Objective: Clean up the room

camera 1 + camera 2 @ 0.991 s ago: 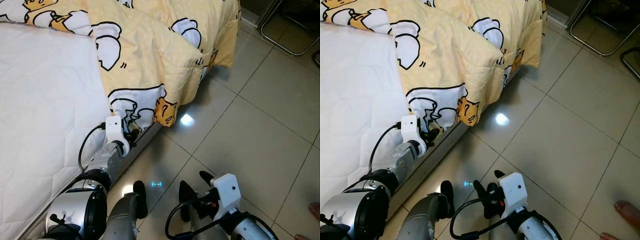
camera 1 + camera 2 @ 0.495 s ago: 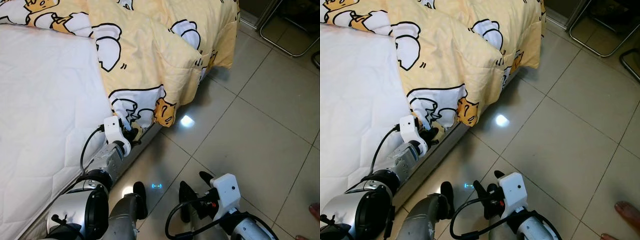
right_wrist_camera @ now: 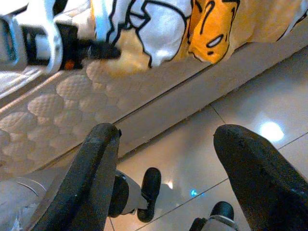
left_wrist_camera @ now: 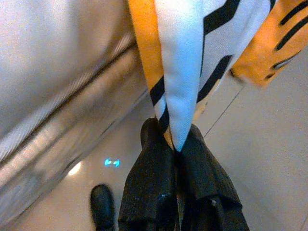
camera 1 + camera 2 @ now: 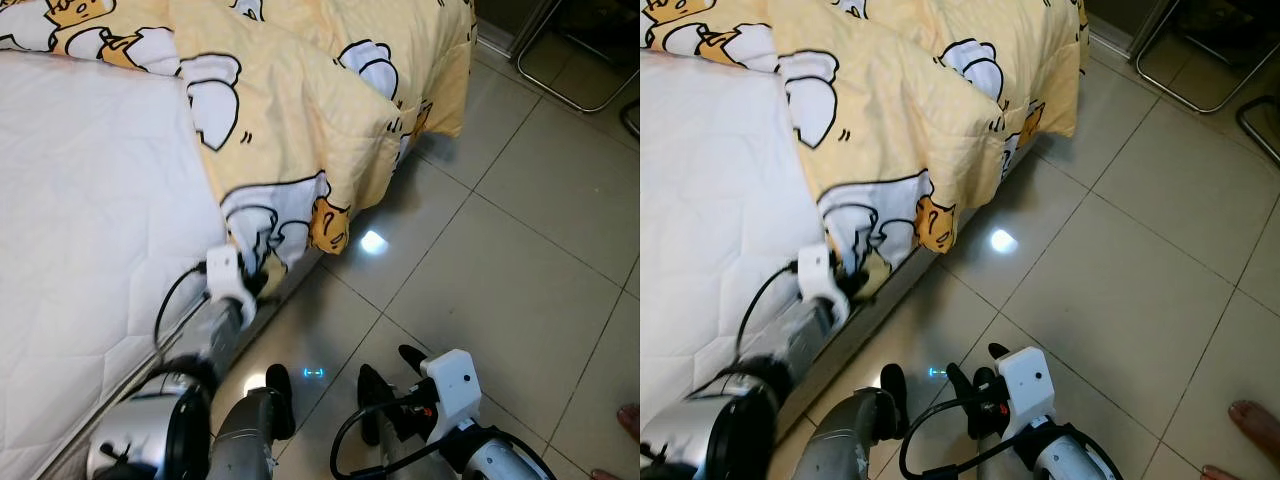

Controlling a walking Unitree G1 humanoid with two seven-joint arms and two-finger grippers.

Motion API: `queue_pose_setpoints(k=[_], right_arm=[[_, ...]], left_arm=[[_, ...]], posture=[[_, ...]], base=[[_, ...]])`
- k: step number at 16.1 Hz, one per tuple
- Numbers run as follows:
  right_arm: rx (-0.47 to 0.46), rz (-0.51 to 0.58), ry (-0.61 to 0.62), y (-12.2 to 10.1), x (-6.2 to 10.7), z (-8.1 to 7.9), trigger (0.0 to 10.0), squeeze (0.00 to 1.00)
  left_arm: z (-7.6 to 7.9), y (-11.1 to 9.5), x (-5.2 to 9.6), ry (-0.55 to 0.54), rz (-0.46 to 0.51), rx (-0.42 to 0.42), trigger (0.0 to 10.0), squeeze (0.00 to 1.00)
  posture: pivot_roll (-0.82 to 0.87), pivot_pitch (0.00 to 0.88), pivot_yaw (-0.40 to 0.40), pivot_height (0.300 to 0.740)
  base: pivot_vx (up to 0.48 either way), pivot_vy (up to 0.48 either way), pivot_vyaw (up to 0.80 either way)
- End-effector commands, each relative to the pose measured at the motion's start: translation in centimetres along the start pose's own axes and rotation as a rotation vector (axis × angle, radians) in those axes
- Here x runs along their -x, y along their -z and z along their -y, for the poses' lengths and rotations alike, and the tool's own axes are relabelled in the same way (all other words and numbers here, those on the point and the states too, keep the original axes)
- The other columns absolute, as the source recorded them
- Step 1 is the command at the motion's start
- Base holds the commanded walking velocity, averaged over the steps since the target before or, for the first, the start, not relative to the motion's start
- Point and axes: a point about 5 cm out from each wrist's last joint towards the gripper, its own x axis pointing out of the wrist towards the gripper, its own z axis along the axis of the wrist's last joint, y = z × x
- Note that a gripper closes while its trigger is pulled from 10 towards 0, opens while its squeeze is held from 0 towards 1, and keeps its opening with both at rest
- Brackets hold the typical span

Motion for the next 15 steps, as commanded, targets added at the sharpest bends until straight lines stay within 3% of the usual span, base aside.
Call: queue_pose_setpoints(k=[1, 7, 9, 15], right_arm=[[-0.013, -0.028, -0.006, 0.4, 0.4, -0.3, 10.0, 0.00], [-0.009, -0.024, -0.018, 0.3, 0.1, -0.2, 10.0, 0.00], [-0.010, -0.025, -0.025, 0.3, 0.0, -0.2, 10.0, 0.00], [-0.006, -0.021, -0.038, 0.1, -0.2, 0.0, 10.0, 0.00]], left_arm=[[-0.5, 2.3, 0.7, 0.023, -0.076, -0.047, 0.0, 0.00], [-2.0, 4.9, 2.5, 0.226, -0.177, -0.329, 0.0, 0.00], [-0.9, 5.7, 3.0, 0.396, -0.197, -0.412, 0.0, 0.00], [2.2, 6.5, 3.7, 0.752, -0.210, -0.463, 0.0, 0.00]], posture=[[-0.25, 0.369, 0.016, 0.740], [-0.23, 0.365, 0.016, 0.740], [-0.23, 0.362, 0.015, 0.740], [-0.23, 0.352, 0.012, 0.740]], base=[[0.000, 0.000, 0.00], [0.000, 0.000, 0.00], [0.000, 0.000, 0.00], [0.000, 0.000, 0.00]])
